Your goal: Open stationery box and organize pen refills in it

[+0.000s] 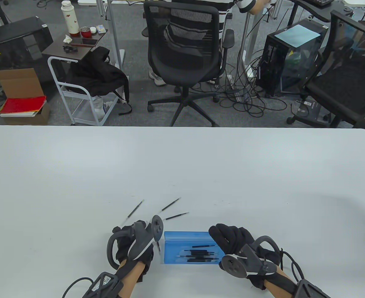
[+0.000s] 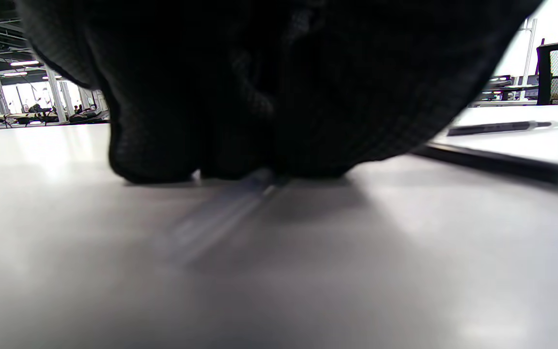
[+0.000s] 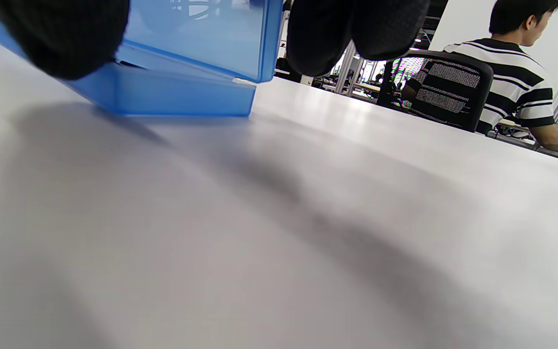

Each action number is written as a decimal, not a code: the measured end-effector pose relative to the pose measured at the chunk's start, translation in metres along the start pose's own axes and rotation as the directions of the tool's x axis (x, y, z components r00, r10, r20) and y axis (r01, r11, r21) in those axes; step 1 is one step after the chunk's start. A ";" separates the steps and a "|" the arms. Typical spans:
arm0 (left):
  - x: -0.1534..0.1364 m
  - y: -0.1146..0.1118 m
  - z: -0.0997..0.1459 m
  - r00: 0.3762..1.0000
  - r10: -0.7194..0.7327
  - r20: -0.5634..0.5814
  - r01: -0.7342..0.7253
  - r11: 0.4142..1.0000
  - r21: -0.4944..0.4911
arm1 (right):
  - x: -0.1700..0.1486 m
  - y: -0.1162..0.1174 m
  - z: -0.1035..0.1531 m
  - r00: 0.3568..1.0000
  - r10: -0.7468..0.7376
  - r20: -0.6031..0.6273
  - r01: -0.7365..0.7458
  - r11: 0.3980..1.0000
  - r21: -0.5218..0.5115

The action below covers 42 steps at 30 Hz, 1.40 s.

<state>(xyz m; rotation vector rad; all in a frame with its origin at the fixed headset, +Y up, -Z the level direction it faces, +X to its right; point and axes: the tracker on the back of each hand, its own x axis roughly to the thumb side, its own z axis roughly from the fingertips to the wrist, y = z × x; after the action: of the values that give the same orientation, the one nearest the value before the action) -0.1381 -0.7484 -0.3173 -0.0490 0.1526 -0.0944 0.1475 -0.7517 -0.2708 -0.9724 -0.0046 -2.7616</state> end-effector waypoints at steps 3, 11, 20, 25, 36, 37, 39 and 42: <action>-0.001 0.000 0.001 1.000 0.000 0.012 -0.001 1.000 0.015 | 0.000 0.000 0.000 1.000 0.000 0.001 0.000 1.000 -0.001; -0.009 0.024 0.019 0.995 0.013 0.096 -0.023 0.994 0.104 | 0.000 0.000 0.000 1.000 -0.002 0.001 0.002 1.000 -0.002; 0.003 0.077 0.069 0.937 0.046 0.345 -0.135 0.962 0.238 | -0.001 0.000 0.000 1.000 -0.006 -0.001 0.006 1.000 0.000; 0.032 0.089 0.094 0.861 -0.040 0.507 -0.094 0.967 0.236 | -0.001 0.000 0.000 1.000 -0.003 -0.002 0.003 1.000 0.000; 0.100 0.056 0.112 0.652 -0.315 0.690 0.163 0.947 0.278 | -0.001 0.000 0.000 1.000 -0.005 -0.001 0.005 1.000 0.002; 0.104 0.054 0.112 0.628 -0.330 0.705 0.176 0.942 0.285 | -0.001 0.000 0.000 1.000 -0.006 -0.001 0.006 1.000 0.003; 0.112 0.048 0.113 0.604 -0.351 0.715 0.204 0.936 0.288 | -0.001 0.000 0.000 1.000 -0.007 0.001 0.007 1.000 0.002; 0.122 0.040 0.115 0.541 -0.400 0.739 0.245 0.916 0.317 | -0.001 0.000 0.000 1.000 -0.008 0.002 0.008 1.000 0.003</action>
<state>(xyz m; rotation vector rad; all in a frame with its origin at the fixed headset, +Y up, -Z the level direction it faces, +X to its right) 0.0028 -0.7154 -0.2245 0.0649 -0.7917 -0.4578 0.1481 -0.7518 -0.2719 -0.9758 -0.0129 -2.7672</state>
